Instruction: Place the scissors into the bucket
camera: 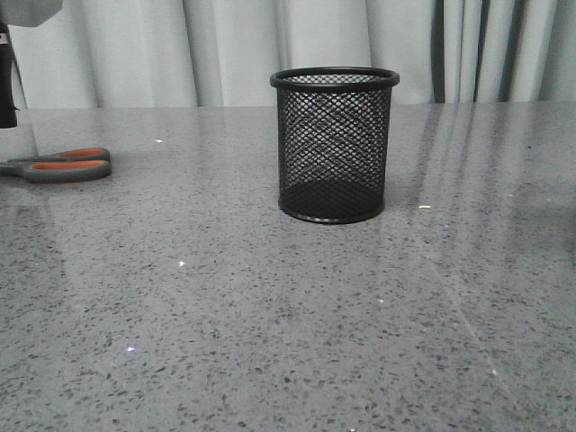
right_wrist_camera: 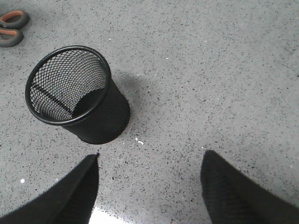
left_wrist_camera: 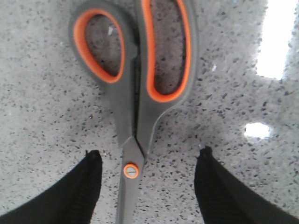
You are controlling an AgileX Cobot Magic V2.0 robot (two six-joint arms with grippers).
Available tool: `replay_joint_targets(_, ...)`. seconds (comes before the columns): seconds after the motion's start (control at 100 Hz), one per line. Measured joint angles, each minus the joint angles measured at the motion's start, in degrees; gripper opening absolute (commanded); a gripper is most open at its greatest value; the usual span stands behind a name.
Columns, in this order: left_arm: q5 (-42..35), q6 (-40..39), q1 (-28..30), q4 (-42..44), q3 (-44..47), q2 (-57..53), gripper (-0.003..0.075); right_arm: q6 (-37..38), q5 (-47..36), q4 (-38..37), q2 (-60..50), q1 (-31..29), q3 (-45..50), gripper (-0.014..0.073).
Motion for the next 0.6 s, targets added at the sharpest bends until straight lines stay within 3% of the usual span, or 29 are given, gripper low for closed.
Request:
replay_joint_targets(0.37,0.33,0.33,0.22,-3.14,-6.67,6.0,0.0412,-0.5,-0.26,-0.1,3.38,1.49,0.0,0.0425)
replay_joint_targets(0.6,5.04,0.61,1.23,-2.53,-7.7,7.21,0.0412,-0.62,-0.16,-0.1,3.38,1.49,0.0,0.0425)
